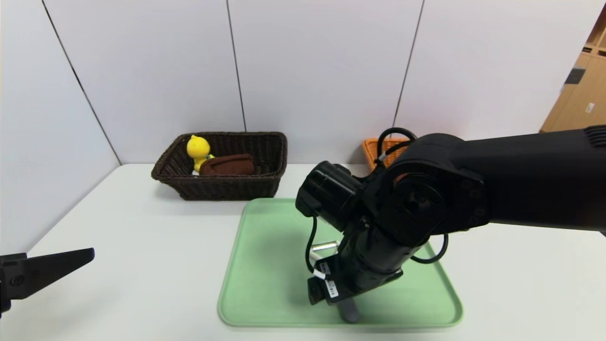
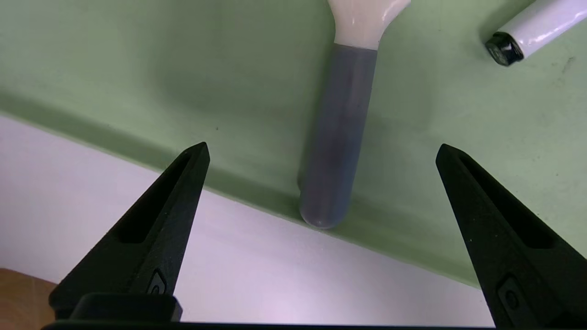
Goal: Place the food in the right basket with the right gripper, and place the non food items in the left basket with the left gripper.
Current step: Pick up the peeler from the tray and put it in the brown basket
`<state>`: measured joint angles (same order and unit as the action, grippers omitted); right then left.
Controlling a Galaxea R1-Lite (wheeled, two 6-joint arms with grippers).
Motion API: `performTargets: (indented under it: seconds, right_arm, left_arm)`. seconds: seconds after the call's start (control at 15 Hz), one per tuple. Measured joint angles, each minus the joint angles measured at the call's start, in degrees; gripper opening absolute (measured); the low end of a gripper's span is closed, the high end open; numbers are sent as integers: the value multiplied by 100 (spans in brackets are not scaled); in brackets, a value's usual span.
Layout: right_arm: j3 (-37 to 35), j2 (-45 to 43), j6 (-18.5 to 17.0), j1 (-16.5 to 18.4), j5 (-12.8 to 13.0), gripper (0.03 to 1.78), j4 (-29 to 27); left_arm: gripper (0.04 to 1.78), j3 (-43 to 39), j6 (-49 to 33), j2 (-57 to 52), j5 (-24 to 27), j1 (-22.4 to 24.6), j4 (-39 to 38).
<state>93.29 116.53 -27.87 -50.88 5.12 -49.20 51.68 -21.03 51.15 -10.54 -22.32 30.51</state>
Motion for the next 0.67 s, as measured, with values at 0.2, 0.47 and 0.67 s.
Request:
performTargets:
  seconds: [0.2,0.47,0.67]
  right_arm:
    - [152,240,-96,-7,17,171,-24]
    - [205,422,-151,9,35,118,-24]
    - [205,456,-176,26,33,86,-22]
  left_arm:
    - [169,-27,-2,-2,5,0,-20]
    - [169,-83,0,-11,7,0,-54]
    - [169,-94,-9,-11,2,0,-80]
